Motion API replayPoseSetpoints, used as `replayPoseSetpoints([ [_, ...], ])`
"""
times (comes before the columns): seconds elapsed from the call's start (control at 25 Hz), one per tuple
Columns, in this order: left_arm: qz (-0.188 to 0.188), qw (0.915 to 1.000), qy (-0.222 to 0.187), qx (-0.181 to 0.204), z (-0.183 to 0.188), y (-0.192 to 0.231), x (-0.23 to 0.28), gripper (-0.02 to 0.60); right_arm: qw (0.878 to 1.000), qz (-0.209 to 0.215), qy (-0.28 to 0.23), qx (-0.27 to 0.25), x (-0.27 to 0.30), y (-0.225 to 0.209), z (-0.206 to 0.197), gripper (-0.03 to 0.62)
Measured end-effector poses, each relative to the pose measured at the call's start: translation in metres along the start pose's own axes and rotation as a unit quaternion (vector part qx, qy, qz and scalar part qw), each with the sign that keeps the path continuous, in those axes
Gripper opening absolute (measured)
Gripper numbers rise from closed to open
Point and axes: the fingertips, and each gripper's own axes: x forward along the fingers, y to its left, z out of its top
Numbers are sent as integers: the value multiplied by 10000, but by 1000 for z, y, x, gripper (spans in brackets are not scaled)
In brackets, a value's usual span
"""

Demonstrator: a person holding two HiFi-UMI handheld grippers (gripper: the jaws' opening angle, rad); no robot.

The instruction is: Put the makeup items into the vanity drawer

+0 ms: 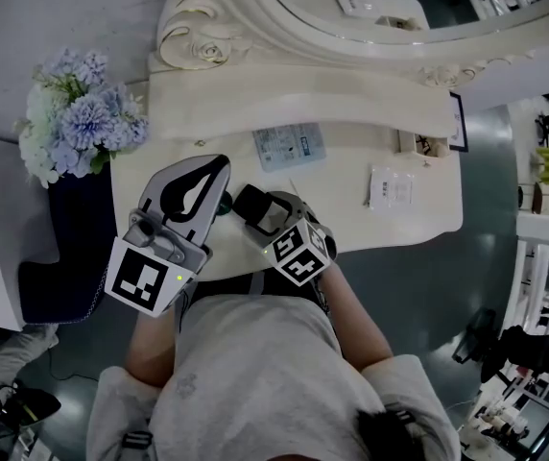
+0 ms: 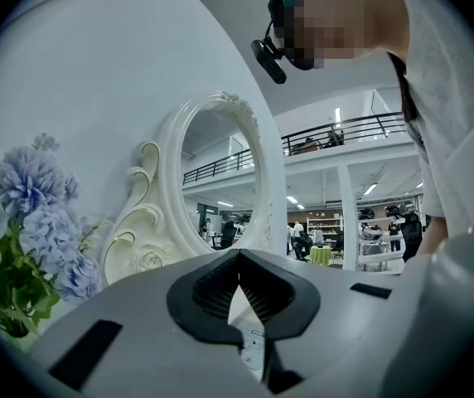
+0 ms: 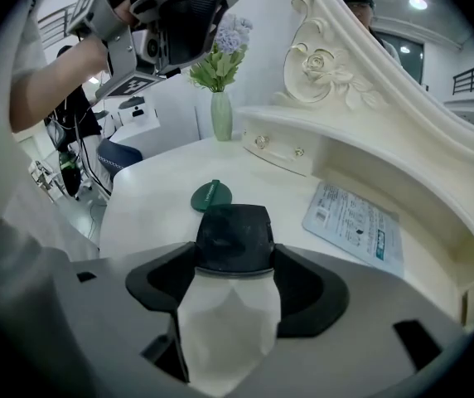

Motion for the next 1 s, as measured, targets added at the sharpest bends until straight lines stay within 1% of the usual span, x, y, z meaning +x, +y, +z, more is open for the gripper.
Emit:
replayPoseSetpoints([
  [0.08,-25,10000,16,-11,0,-2,2,14,9999,-70,-93,-86,-4,-1,3,301],
  [0.16,-46,10000,28,-16,0,-4,4,14,9995,-123,-283,-49,-12,-4,9,301],
  [0.32,-86,10000,-15,-14,3,-8,10,14,9966,-248,-775,153,-31,-13,23,301],
  [0.52,-195,9997,-94,64,9,-19,20,14,9912,-412,-1180,439,-52,-25,30,301],
  [0.68,-241,9996,-106,90,12,-27,28,14,9829,-610,-1616,632,-76,-38,37,301],
  [0.88,-314,9994,-105,133,17,-41,38,14,9688,-915,-2147,833,-113,-56,44,301],
  [0.96,-333,9991,-202,154,24,-46,43,14,9626,-1057,-2328,897,-128,-65,45,301],
  [1.0,-325,9988,-317,165,30,-49,46,14,9597,-1131,-2403,915,-135,-69,45,301],
])
